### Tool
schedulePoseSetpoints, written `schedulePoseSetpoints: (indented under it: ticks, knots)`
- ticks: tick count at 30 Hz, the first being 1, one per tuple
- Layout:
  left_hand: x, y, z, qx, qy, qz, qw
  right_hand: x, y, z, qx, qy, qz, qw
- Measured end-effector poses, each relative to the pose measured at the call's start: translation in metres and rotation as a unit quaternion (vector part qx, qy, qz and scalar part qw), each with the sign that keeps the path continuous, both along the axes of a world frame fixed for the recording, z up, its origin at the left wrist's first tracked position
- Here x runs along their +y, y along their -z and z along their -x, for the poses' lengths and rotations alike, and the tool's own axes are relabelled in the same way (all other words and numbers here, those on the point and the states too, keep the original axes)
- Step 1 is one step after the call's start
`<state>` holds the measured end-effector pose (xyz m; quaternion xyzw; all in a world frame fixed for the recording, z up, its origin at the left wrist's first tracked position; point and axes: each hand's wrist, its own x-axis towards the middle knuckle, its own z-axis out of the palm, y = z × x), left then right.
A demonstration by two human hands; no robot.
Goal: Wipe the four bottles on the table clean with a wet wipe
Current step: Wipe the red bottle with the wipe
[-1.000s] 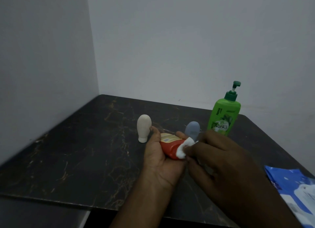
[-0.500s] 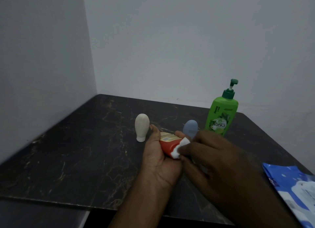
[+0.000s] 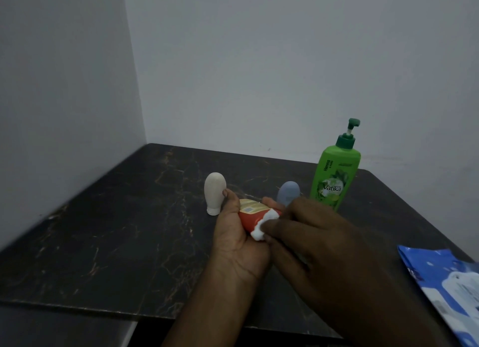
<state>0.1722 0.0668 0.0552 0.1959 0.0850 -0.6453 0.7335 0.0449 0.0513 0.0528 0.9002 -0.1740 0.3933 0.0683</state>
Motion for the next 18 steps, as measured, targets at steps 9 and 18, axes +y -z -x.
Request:
schedulePoseSetpoints:
  ticks: [9, 18]
  knots:
    - [-0.002, 0.001, -0.001, 0.008, -0.014, 0.018, 1.000, -0.001, -0.002, 0.005, -0.011, 0.017, -0.034, 0.999]
    - [0.000, -0.002, -0.002, 0.048, -0.030, 0.021, 0.998, -0.005, -0.003, 0.012, 0.006, 0.040, -0.048, 0.998]
